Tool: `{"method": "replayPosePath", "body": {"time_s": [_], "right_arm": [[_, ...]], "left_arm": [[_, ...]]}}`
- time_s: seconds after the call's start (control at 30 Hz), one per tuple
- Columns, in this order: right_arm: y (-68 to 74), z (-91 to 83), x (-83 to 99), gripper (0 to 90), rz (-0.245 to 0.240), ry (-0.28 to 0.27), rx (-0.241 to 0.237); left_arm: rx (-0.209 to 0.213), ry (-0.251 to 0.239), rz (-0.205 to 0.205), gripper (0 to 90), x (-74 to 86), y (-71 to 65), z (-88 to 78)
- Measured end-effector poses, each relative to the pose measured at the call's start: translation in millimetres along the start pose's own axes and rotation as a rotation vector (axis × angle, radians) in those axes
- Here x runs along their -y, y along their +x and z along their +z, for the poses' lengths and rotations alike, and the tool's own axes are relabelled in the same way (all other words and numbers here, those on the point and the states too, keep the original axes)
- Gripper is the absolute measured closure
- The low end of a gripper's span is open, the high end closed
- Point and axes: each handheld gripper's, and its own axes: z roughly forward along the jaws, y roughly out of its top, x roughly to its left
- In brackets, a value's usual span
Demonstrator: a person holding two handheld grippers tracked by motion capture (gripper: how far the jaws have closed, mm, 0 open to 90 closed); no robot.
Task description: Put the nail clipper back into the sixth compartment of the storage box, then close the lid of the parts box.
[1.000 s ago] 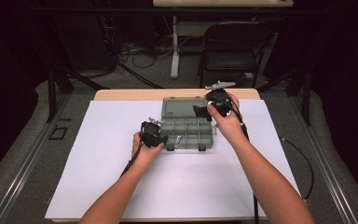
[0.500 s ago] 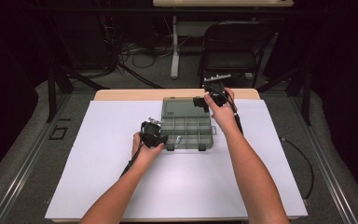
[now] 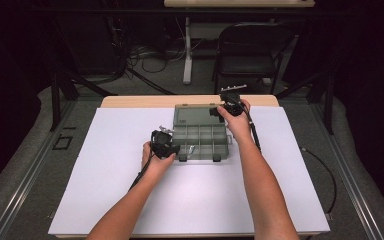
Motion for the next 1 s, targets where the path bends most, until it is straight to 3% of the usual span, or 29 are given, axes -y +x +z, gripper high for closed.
{"method": "replayPosePath", "body": {"time_s": [0.13, 0.33, 0.57, 1.0], "right_arm": [[0.1, 7.7, 2.6, 18.8, 0.002, -0.009, 0.042], [-1.9, 19.9, 13.0, 21.1, 0.01, 0.014, 0.032], [-5.7, 25.8, 19.7, 24.3, 0.025, -0.016, 0.026], [-11.9, 31.4, 24.5, 25.3, 0.049, -0.013, 0.008]], "left_arm": [[-0.001, -0.001, -0.005, 61.5, 0.2, -0.2, 0.0], [0.002, -0.005, -0.006, 61.6, 0.8, -0.1, 0.0], [0.001, -0.01, -0.004, 61.7, 1.4, -0.3, -0.1], [0.002, -0.009, -0.004, 61.8, 1.3, -0.1, -0.1]]}}
